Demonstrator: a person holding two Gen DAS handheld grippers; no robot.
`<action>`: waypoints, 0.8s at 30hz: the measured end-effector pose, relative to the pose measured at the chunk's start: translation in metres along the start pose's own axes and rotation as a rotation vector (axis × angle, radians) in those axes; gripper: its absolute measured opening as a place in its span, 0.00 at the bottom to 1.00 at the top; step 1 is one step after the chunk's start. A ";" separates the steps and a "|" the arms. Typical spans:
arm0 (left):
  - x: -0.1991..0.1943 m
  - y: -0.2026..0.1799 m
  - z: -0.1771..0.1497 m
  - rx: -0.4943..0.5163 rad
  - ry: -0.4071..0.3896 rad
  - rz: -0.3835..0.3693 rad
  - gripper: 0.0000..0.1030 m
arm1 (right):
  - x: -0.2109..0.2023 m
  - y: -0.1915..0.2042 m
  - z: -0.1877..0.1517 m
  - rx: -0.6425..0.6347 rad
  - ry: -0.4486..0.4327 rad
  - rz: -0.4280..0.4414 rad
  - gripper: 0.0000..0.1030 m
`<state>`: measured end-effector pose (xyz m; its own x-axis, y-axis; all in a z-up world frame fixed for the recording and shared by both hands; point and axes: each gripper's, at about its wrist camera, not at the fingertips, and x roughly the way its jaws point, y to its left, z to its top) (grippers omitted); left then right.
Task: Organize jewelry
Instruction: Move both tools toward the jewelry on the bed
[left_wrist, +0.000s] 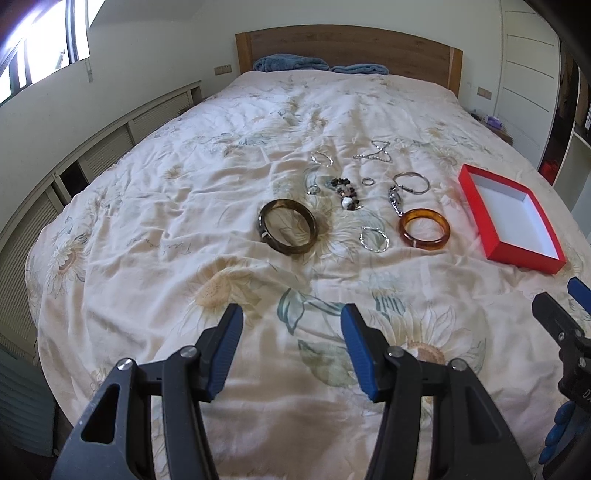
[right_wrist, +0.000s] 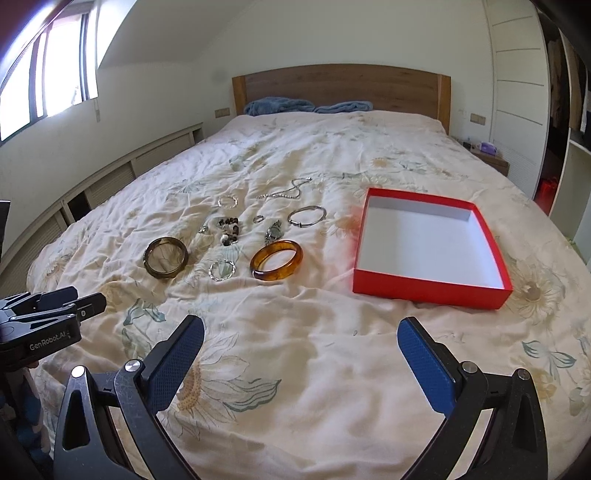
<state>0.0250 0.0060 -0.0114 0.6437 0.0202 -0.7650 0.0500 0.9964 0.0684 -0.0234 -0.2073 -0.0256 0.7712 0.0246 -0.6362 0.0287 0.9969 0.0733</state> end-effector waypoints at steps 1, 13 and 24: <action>0.002 -0.001 0.001 0.003 0.002 -0.001 0.52 | 0.003 0.000 0.001 0.000 0.007 0.003 1.00; 0.029 -0.011 0.012 0.022 0.045 -0.021 0.52 | 0.029 0.009 0.003 -0.044 0.077 0.022 1.00; 0.056 -0.016 0.024 0.044 0.091 -0.038 0.52 | 0.053 0.001 0.009 -0.022 0.154 0.015 0.96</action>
<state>0.0782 -0.0110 -0.0400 0.5688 -0.0082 -0.8224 0.1078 0.9921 0.0647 0.0232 -0.2056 -0.0525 0.6648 0.0485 -0.7454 0.0028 0.9977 0.0674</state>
